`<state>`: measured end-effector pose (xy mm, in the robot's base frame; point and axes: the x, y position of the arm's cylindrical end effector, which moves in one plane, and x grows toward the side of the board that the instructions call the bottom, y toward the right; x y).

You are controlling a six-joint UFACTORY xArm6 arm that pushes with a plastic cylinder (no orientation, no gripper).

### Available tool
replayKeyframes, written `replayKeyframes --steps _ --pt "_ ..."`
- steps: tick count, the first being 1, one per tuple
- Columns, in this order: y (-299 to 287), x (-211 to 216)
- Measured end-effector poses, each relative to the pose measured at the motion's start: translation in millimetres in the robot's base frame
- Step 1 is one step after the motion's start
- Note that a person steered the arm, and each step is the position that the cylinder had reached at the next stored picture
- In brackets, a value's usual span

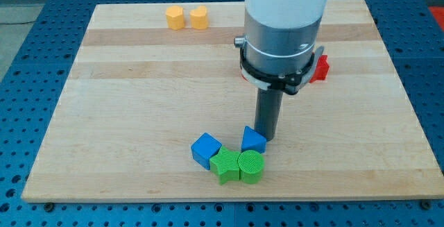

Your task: Push red star towards bottom right corner

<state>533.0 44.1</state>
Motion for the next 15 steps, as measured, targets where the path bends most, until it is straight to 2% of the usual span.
replayKeyframes --steps 3,4,6,8,9,10,12,15 --pt "-27 14" --pt "-29 3" --pt "28 -67" --pt "32 -147" --pt "65 -179" --pt "88 -176" --pt "106 -135" --pt "135 -132"
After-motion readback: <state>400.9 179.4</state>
